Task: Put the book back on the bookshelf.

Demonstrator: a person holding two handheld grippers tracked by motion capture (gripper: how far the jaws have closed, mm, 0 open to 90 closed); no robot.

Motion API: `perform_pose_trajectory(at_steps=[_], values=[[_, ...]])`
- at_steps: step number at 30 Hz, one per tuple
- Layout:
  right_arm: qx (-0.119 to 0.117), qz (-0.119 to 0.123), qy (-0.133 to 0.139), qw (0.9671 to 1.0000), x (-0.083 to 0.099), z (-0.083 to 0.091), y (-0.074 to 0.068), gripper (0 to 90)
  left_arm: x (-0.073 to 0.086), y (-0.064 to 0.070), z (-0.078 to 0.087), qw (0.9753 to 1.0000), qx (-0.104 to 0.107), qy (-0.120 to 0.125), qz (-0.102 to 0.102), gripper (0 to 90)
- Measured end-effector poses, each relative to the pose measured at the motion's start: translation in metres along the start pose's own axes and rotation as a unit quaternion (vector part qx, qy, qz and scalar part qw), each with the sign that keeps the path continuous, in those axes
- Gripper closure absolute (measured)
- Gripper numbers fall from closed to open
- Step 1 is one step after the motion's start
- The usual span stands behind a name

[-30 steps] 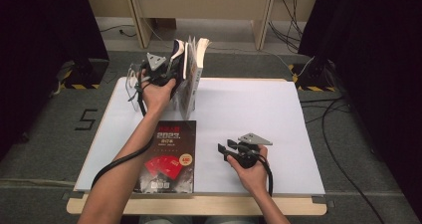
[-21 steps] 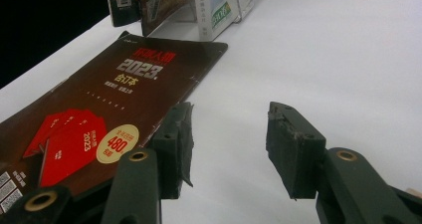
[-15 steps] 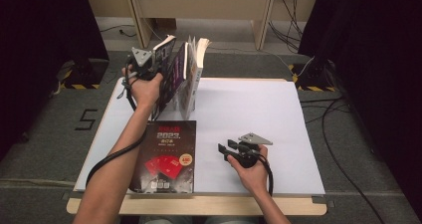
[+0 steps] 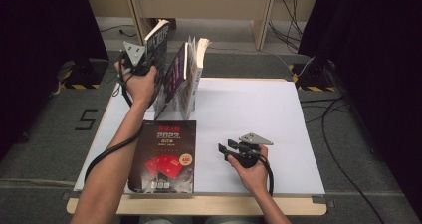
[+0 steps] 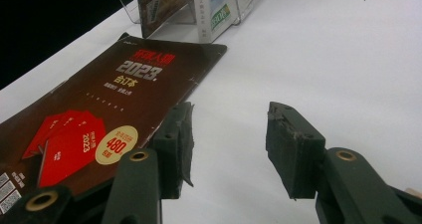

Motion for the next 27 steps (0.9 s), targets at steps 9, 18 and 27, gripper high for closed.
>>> perform_pose_trajectory(at_steps=[9,18,27], values=[[-0.001,-0.002,0.0,1.0,0.0,0.001,0.0,53.7,0.032,0.0,0.003,0.9999,0.001,-0.003,-0.012,82.4],[-0.001,0.004,0.0,1.0,0.0,0.0,-0.002,53.8,0.045,0.004,0.015,0.9997,0.023,0.002,-0.011,82.1],[-0.001,0.002,0.0,1.0,-0.001,0.001,-0.002,53.9,0.047,0.012,0.017,0.9989,0.046,-0.009,-0.009,81.4]])
Point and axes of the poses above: each handheld gripper's, and its own axes: z roughly backward along the jaws, x roughly out of its underside, y roughly to its right, the point moved 5 cm from there along -z, roughly forward along the jaws, and after that the axes turned 5 degrees about z, right-handed, at the moved point
